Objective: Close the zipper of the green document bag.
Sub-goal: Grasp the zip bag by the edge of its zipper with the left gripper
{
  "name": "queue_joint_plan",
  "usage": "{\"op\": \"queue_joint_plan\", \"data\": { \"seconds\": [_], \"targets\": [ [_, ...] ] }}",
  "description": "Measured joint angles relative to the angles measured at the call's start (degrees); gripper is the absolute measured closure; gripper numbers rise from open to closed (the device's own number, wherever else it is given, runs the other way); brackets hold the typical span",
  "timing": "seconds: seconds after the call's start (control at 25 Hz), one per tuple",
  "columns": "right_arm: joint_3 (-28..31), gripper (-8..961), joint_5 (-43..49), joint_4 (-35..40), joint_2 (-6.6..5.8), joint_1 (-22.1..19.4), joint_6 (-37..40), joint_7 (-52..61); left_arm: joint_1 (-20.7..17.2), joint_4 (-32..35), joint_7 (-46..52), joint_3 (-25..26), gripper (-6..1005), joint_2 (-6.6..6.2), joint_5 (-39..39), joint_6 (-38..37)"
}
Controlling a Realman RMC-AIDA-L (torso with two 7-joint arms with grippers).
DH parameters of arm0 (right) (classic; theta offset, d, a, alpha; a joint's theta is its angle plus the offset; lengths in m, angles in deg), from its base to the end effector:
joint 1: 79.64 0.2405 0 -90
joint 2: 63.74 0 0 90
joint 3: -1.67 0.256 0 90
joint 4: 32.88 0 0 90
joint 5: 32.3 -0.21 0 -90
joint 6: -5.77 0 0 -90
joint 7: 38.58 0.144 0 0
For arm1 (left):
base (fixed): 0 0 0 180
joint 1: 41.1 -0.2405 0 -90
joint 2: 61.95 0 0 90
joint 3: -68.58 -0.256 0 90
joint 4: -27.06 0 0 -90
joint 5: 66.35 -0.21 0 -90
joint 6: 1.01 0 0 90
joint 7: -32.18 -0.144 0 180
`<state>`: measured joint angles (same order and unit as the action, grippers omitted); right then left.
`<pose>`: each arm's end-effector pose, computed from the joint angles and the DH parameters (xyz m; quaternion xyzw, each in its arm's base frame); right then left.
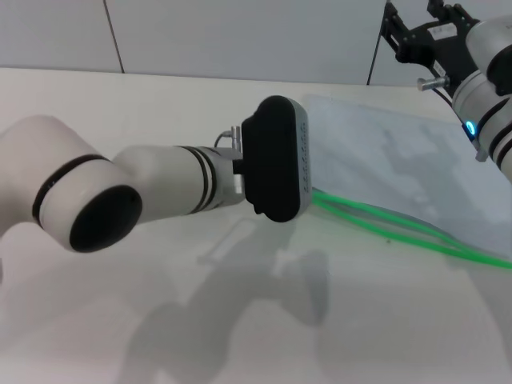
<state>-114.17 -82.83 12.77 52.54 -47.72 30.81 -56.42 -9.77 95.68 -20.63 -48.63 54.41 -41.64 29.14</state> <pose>0.1869 0.4275 -0.0337 -0.7612 0.2228 0.2678 0.5470 -0.1503 0.3747 -0.0964 -0.9224 0.1672 0.1338 0.3214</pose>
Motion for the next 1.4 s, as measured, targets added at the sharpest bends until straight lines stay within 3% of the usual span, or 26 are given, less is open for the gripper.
{"op": "queue_joint_plan", "data": {
  "seconds": [1.0, 1.4],
  "targets": [
    [0.00, 287, 0.00, -0.82, 0.00, -0.02, 0.00, 0.00, -0.66, 1.80, 3.14, -0.21, 457, -0.10, -0.46, 2.62],
    [0.00, 287, 0.00, -0.40, 0.00, 0.12, 0.00, 0.00, 0.15, -0.60, 2.92, 0.32, 458, -0.24, -1.91, -0.15]
  ]
}}
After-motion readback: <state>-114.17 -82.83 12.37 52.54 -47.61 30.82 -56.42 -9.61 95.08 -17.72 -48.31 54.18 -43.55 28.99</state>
